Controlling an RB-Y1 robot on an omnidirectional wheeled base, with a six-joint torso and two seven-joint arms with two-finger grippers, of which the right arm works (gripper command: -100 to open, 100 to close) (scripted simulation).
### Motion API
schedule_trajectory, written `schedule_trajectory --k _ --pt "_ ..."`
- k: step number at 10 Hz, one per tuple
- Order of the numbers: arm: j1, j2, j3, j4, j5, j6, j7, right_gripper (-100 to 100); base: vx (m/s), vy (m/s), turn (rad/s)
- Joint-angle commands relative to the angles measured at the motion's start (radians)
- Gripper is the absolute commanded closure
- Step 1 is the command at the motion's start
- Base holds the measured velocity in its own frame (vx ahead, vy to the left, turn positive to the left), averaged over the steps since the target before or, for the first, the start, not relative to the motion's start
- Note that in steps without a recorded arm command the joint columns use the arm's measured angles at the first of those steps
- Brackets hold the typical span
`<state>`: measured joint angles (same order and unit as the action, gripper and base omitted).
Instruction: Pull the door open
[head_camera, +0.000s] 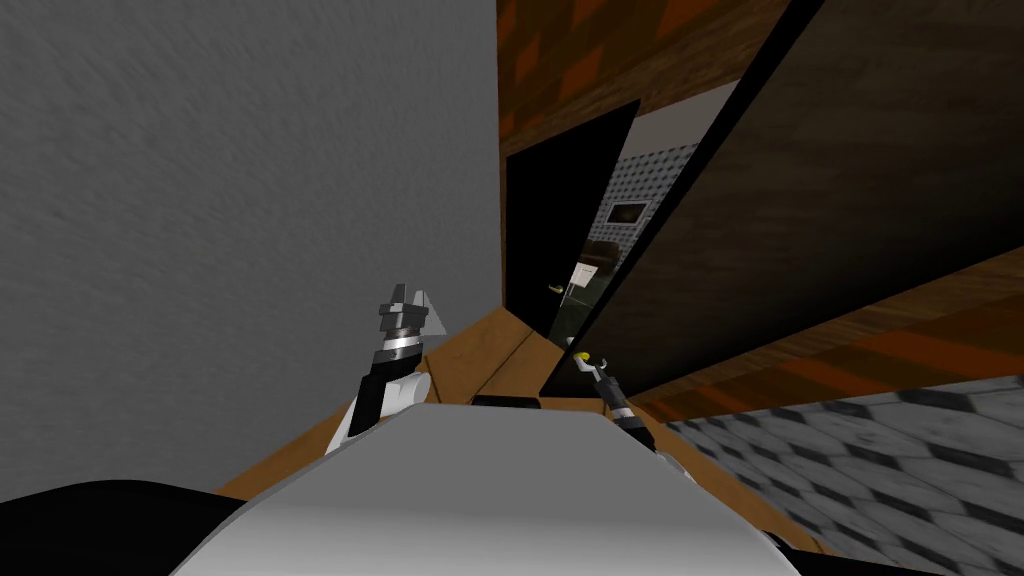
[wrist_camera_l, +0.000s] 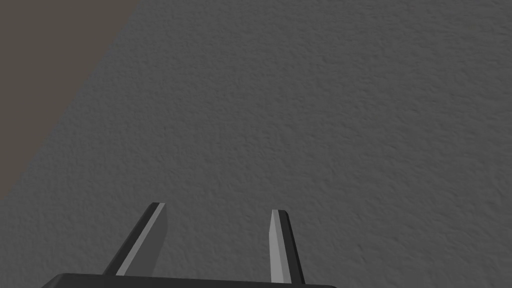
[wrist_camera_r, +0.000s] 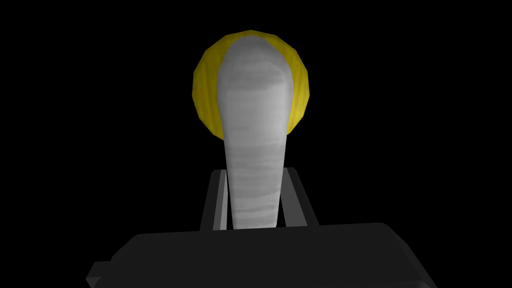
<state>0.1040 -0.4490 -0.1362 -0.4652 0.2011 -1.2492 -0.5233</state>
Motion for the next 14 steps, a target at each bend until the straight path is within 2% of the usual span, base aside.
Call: schedule_trajectory --k 1,8,9,10,14 --pt "-0.006 0.003 0.006 0.017 0.004 -0.016 0.000 100 -0.193 -0.071 0.166" --pt "-0.010 -0.001 0.013 0.041 0.008 -0.043 -0.004 100 -0.210 -0.072 0.147" --pt "-0.012 -0.005 0.008 0.042 0.006 -0.035 -0.003 100 -0.084 -0.036 0.032" --pt "-0.007 -0.007 0.006 0.056 0.009 -0.053 -0.003 100 -0.129 -0.047 0.179" --pt "0.002 -0.010 -0.001 0.074 0.013 -0.082 -0.005 100 -0.173 -0.060 0.165"
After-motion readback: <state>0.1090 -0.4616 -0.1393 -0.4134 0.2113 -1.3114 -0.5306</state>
